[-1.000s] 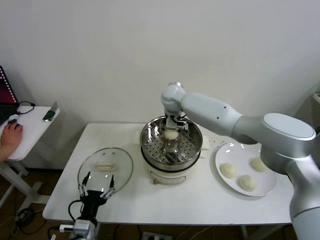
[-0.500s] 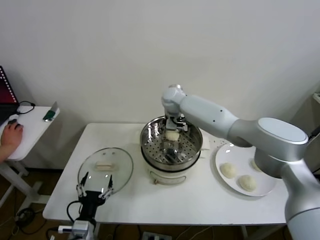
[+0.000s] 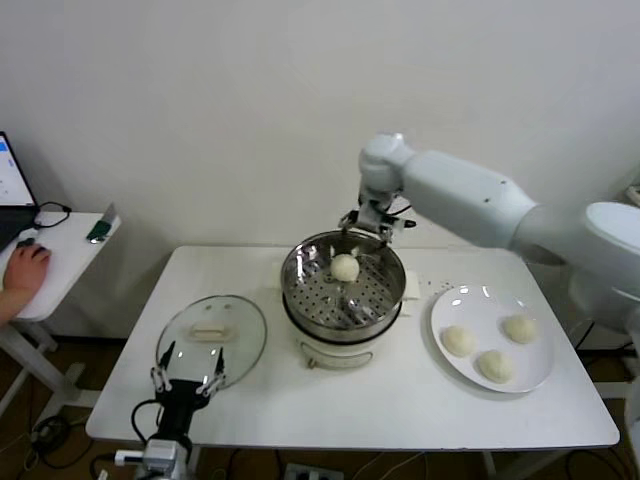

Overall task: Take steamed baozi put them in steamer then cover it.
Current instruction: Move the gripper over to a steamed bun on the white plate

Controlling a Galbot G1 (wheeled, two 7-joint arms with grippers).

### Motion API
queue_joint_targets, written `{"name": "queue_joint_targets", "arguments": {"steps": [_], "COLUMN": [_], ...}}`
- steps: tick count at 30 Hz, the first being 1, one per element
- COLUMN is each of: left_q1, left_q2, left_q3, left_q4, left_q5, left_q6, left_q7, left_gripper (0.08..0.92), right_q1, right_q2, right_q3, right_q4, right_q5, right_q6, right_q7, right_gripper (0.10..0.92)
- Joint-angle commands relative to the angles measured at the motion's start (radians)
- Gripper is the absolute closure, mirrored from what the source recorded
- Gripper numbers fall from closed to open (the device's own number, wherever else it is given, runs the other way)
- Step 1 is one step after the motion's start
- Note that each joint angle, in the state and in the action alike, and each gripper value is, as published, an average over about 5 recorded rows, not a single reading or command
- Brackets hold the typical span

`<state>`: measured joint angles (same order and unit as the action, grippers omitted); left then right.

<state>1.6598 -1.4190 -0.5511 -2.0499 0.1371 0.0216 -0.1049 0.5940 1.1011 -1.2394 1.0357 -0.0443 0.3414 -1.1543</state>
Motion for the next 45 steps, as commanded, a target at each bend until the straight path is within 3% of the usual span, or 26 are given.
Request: {"name": "queue_joint_targets", "arguments": {"steps": [1,8,14,22,45], "left_q1": [0.004,0.006,0.007,0.016,0.035], "left_q2": [-0.004,-0.029,-0.027,-0.023,-0.018], "left_q3": [0.006,0.015,0.014,0.002,-0.016], "left_q4": [-0.004,-0.035,-0.043,-0.034,0.005], "left_q5": [0.000,-0.004,-0.006,-0.005,0.018], "left_q6": [-0.001,0.016,0.026,0.024,0.007], "left_q7": [-0.005,-0.010,-0.008,-0.010,-0.017], "left_gripper": [0.177,0.177,0.177,0.177,0.177], "right_q1": [0.113,-0.006,-0.251,-0.485,-0.530], "right_q2": [-0.324,-0.486,-0.538,-0.474,-0.292], "right_q3": [-0.175,-0.189,-0.015,0.157,0.217], "right_q4": [0.109,0.108,0.089,0.036,-0.113], "right_q5": [0.491,0.533,0.369,0.221,0.200], "right_q6": [-0.390,-0.529,-0.539,-0.521,-0.493], "right_q7": [0.034,0.036,0.023,0.033,0.056], "right_gripper": [0.203,0.203,0.203,0.203,0.203]}}
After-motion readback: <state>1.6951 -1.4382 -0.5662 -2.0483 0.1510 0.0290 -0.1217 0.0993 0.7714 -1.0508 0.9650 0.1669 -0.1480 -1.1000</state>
